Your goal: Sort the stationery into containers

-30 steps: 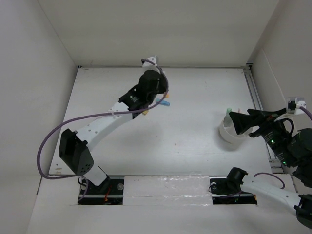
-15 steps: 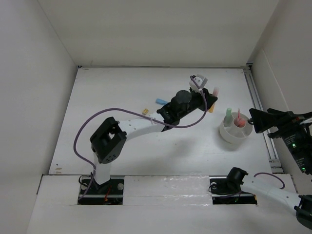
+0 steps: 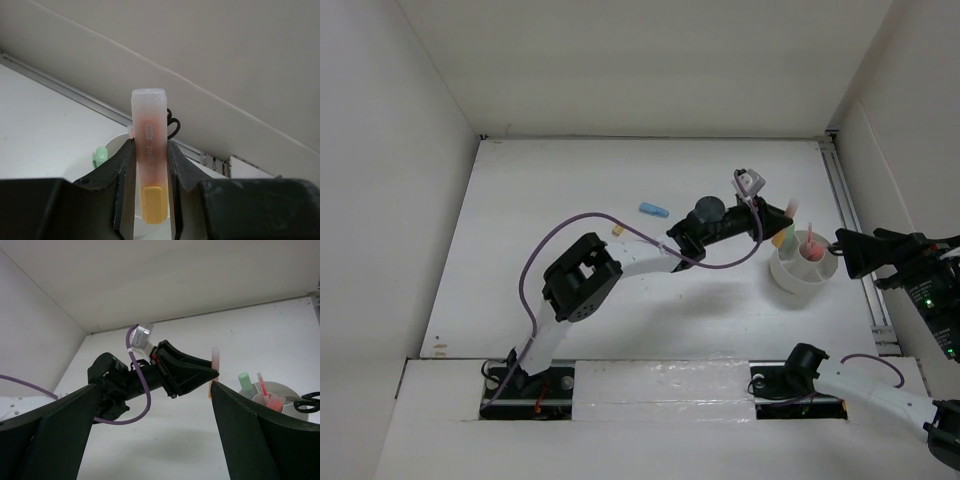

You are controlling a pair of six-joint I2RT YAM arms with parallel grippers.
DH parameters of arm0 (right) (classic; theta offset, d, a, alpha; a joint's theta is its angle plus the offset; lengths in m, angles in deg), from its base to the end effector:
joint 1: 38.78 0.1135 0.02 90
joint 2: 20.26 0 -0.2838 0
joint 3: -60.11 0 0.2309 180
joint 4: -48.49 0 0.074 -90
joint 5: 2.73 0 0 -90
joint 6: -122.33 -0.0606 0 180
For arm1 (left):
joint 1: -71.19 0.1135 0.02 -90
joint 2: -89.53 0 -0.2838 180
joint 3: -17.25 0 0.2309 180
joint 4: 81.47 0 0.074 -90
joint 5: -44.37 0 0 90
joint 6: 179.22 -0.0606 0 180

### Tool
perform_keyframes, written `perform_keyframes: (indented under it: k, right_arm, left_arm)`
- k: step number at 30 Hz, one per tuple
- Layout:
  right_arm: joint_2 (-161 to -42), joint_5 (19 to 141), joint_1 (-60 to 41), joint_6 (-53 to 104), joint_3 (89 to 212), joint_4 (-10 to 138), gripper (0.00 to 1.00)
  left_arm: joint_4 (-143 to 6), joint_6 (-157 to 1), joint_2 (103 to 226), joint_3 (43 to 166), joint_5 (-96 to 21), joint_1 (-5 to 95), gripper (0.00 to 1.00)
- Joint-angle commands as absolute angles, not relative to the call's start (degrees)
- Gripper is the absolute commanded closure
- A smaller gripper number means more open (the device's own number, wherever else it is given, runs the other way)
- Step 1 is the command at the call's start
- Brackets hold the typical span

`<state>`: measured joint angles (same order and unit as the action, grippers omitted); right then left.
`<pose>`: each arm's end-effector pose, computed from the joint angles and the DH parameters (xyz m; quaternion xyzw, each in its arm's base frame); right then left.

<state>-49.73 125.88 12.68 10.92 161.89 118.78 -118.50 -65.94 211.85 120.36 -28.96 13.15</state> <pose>0.0074 -0.0514 0.4774 0.0598 0.6947 0.2185 0.6827 0.2581 -0.4466 0.3178 0.2859 0.5212 -0.5857 0.5509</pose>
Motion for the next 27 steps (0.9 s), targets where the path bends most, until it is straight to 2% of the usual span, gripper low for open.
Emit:
perform_keyframes:
  k: [1, 11, 16, 27]
  right_arm:
    - [-49.4, 126.2, 13.2, 10.8, 163.4, 119.5, 0.01]
    - [-49.4, 126.2, 13.2, 10.8, 163.4, 121.0, 0.01]
    - [-49.4, 126.2, 13.2, 10.8, 163.9, 121.7, 0.01]
    - [-49.4, 126.7, 13.2, 10.8, 163.9, 122.7, 0.01]
  left_arm:
    - [-127.7, -65.1, 211.1, 123.0, -23.8, 13.1, 1.0]
    - [-138.5, -59.2, 220.0, 127.0, -12.6, 14.7, 1.0]
    - [-133.9, -59.7, 222.9, 131.0, -12.1, 14.7, 1.0]
    - [-137.3, -60.5, 226.3, 131.4, -15.1, 14.7, 1.0]
